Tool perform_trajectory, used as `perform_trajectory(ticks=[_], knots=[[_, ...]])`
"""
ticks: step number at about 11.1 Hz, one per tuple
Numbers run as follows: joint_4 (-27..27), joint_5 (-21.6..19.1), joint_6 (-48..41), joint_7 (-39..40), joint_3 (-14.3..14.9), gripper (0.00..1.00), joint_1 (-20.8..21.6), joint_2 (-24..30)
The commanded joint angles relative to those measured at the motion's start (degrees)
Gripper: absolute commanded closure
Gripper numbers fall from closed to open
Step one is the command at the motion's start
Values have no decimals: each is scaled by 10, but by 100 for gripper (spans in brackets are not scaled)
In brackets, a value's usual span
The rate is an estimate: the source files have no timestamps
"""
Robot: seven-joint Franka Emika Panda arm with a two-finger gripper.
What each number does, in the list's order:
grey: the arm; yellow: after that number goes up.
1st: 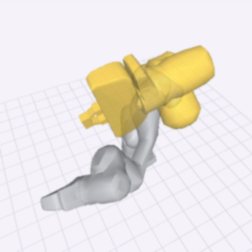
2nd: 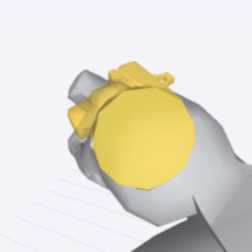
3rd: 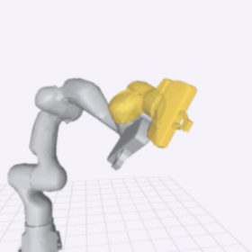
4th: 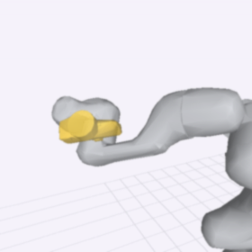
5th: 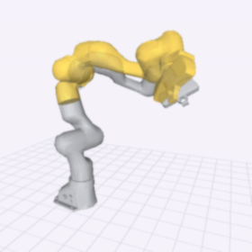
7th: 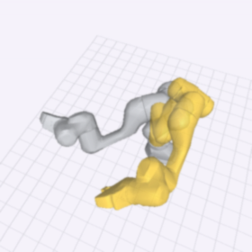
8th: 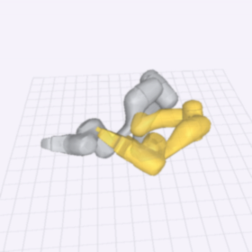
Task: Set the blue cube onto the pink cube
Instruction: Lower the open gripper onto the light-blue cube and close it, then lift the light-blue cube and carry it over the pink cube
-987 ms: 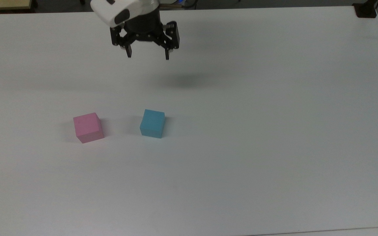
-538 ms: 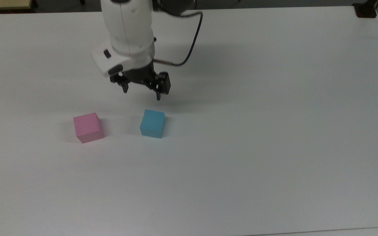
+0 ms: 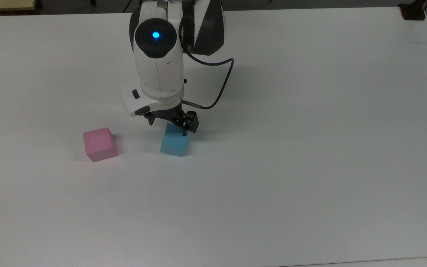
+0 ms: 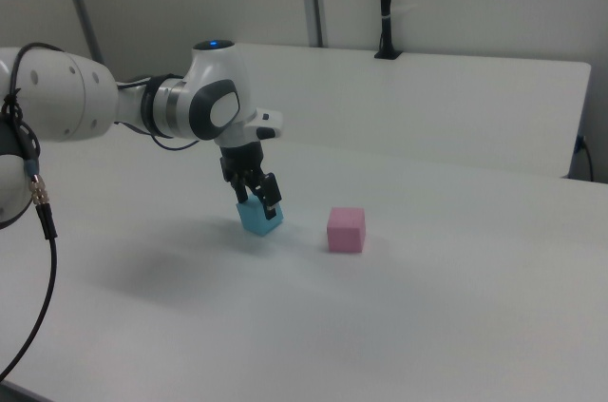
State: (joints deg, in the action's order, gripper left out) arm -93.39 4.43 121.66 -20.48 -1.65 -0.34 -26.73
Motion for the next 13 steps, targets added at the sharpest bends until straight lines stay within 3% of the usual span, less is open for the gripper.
perform_trajectory(ticks=[1,6,9,10,12,13], knots=[[16,8,-5,-11,2,0,2,7],[17,10,-6,-13,-1,0,9,-9],[16,56,-3,-14,-3,0,9,-24],[16,59,14,-11,-3,5,9,-30],[16,59,19,-5,-3,65,8,-28],[16,59,15,-2,-3,77,8,-25]])
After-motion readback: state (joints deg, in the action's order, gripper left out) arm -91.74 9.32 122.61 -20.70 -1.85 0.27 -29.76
